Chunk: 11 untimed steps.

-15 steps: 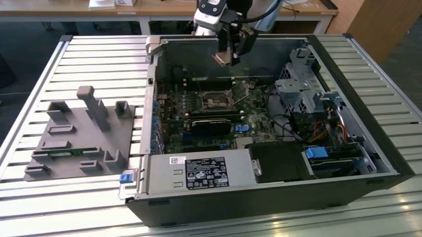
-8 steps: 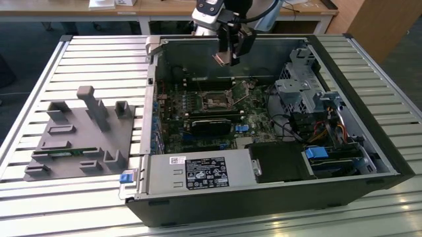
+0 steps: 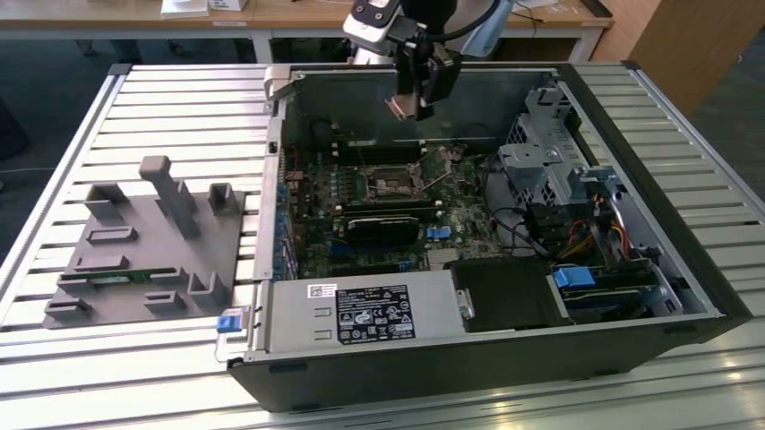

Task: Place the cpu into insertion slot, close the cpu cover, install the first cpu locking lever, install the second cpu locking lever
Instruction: 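Place the cpu into insertion slot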

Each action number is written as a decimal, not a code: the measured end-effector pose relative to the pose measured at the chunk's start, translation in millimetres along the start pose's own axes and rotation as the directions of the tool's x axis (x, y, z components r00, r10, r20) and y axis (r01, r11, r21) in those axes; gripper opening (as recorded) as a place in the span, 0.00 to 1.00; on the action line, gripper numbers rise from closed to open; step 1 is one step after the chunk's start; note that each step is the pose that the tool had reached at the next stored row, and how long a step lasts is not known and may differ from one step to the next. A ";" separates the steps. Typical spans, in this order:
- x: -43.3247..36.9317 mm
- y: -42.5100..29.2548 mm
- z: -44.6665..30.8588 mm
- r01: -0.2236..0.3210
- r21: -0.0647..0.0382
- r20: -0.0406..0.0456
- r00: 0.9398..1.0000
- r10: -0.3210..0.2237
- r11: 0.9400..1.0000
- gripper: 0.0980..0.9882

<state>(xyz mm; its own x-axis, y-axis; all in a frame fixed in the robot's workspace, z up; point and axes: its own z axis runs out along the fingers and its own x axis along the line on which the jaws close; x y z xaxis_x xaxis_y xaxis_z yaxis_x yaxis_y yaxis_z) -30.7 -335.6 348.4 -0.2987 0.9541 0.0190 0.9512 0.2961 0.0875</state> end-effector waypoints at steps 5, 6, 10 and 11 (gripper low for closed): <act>0.5 -0.1 1.4 -0.052 -0.001 0.004 0.999 0.052 0.999 0.49; 0.5 -0.1 1.6 -0.061 -0.001 0.005 0.998 0.061 0.998 0.49; 0.5 -0.3 2.0 -0.084 -0.002 0.007 0.996 0.084 0.996 0.49; 0.6 -0.4 2.2 -0.090 -0.002 0.008 0.996 0.090 0.996 0.49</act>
<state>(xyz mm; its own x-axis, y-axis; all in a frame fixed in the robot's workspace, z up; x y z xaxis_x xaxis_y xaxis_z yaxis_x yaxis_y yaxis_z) -31.0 -335.0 346.3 -0.2114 0.9772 0.0190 0.9740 0.2091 0.0875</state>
